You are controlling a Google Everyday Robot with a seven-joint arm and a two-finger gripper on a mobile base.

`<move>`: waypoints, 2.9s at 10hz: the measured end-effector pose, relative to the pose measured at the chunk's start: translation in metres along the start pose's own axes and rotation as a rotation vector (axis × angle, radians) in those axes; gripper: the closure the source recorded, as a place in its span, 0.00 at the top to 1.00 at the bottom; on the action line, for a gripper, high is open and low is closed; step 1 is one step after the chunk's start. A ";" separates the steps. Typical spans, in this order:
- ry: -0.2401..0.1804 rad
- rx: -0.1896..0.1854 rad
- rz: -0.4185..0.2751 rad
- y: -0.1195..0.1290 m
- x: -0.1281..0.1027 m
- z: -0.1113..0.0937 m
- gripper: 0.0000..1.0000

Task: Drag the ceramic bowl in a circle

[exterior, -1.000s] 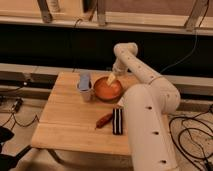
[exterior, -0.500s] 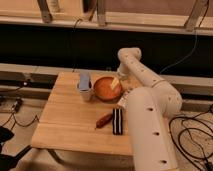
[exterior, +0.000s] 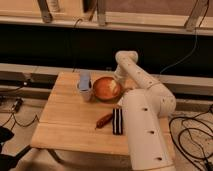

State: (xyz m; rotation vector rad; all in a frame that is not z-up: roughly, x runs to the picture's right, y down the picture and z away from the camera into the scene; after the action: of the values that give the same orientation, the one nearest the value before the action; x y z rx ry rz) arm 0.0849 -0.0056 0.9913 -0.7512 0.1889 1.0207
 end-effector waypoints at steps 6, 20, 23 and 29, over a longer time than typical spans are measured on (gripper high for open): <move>0.012 0.008 0.044 -0.003 0.039 -0.018 0.00; 0.036 0.027 0.021 -0.002 -0.008 -0.024 0.00; 0.064 0.002 -0.005 0.016 0.005 -0.032 0.00; 0.149 0.049 0.197 -0.038 0.089 -0.044 0.00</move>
State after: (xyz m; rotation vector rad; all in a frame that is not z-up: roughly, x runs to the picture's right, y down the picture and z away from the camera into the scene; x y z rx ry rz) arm 0.1715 0.0168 0.9343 -0.7757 0.4219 1.1425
